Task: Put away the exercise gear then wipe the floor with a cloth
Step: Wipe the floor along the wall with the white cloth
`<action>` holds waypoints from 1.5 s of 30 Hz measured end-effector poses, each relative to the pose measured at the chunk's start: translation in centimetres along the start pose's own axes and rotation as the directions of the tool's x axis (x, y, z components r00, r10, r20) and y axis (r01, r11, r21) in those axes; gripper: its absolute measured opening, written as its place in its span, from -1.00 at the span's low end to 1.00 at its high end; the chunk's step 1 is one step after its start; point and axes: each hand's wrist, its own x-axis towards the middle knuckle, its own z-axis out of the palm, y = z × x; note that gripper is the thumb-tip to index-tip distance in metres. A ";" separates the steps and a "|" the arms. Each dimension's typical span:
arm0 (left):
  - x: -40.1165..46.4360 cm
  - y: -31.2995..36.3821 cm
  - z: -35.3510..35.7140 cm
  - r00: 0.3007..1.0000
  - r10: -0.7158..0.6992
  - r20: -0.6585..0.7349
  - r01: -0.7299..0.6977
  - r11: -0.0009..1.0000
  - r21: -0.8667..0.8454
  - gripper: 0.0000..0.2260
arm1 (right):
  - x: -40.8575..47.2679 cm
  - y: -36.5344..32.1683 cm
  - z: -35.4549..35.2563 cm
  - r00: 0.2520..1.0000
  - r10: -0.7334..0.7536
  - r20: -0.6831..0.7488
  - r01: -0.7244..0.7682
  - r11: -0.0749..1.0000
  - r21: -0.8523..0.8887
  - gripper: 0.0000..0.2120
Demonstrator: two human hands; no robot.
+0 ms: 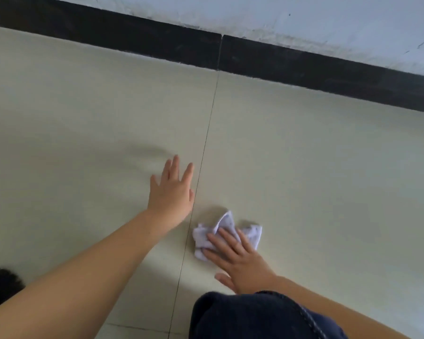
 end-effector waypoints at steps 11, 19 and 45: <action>0.8 1.3 0.4 0.968 0.071 0.240 -0.054 0.996 -0.074 -0.43 | 10.5 19.2 -6.8 0.736 0.677 -0.003 -0.650 0.709 0.274 -0.48; 0.3 0.9 1.1 0.975 0.114 0.193 -0.131 0.988 0.081 -0.42 | 12.2 23.0 -9.5 0.081 0.976 0.204 -0.894 -0.020 0.447 -0.45; 1.5 -0.9 -1.1 0.954 0.180 0.241 -0.167 0.983 -0.073 -0.22 | 8.4 4.7 -2.5 0.738 0.669 -0.095 -0.622 0.727 0.289 -0.41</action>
